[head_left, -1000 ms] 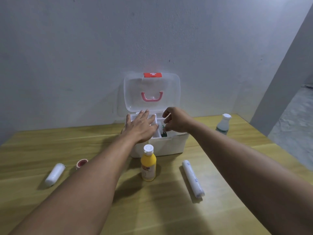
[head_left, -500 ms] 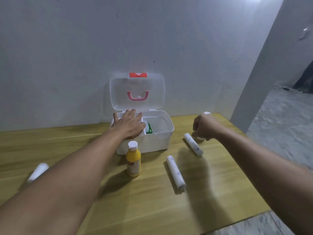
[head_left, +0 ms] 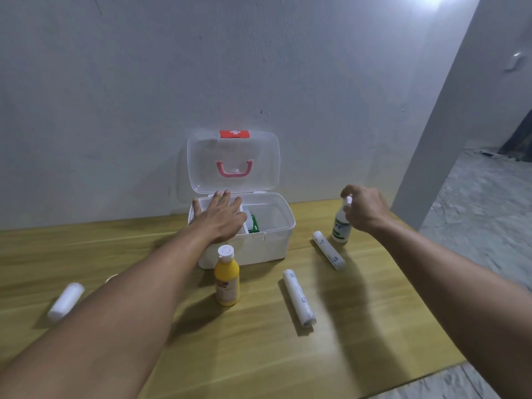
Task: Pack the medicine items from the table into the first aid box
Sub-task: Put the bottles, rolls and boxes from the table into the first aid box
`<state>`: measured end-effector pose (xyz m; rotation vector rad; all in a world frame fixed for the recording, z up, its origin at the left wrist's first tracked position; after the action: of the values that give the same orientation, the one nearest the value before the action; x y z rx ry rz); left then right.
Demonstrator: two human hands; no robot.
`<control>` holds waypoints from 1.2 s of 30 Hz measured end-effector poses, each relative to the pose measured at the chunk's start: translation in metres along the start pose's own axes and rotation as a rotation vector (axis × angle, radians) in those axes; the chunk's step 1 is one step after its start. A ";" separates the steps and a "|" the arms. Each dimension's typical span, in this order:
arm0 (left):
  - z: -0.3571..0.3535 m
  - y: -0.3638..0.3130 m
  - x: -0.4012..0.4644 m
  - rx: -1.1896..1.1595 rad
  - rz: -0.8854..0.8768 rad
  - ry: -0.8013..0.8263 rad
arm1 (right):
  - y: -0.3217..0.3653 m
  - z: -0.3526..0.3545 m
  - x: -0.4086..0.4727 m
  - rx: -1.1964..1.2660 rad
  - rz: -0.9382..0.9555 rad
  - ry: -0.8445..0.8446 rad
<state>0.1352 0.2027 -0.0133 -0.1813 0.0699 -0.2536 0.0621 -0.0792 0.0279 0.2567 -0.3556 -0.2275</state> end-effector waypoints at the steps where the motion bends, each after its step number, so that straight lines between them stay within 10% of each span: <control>1: 0.000 0.000 0.000 -0.001 -0.001 -0.002 | 0.002 0.001 -0.001 0.005 0.011 -0.004; 24: 0.008 0.014 -0.007 0.030 0.009 -0.071 | 0.096 0.048 -0.005 0.251 0.321 -0.190; 36: 0.006 0.013 -0.010 0.059 0.013 -0.073 | 0.141 -0.011 -0.038 0.345 0.446 0.113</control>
<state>0.1297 0.2184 -0.0093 -0.1317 -0.0087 -0.2357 0.0565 0.0659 0.0462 0.5185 -0.3303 0.2903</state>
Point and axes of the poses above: each hand's wrist, its own x-axis towards the middle knuckle, its own z-axis out of the back of the hand, y = z × x, the point moved 2 cm from there along x, towards the middle knuckle, and after that the axes turned 6 degrees about z, right-handed, at the moved point
